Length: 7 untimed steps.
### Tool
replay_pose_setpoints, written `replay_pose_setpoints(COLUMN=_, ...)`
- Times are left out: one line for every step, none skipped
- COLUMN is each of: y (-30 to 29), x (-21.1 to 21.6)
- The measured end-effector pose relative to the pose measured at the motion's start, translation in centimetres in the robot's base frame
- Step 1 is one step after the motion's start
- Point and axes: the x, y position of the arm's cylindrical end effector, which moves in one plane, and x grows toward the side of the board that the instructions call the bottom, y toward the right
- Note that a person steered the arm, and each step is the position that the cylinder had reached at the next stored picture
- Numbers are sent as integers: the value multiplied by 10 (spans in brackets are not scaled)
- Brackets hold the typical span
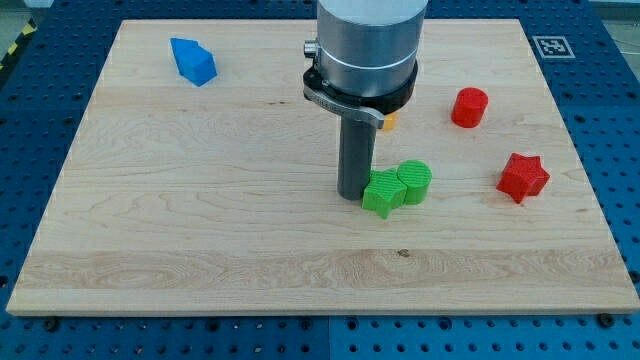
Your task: Push the yellow heart to the top left of the yellow hexagon
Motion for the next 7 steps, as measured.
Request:
replay_pose_setpoints(y=-17, x=-16)
replay_pose_setpoints(y=-40, x=-55)
replay_pose_setpoints(y=-48, x=-96)
replay_pose_setpoints(y=-48, x=-136)
replay_pose_setpoints(y=-50, x=-180)
replay_pose_setpoints(y=-50, x=-214)
replay_pose_setpoints(y=-41, x=-230)
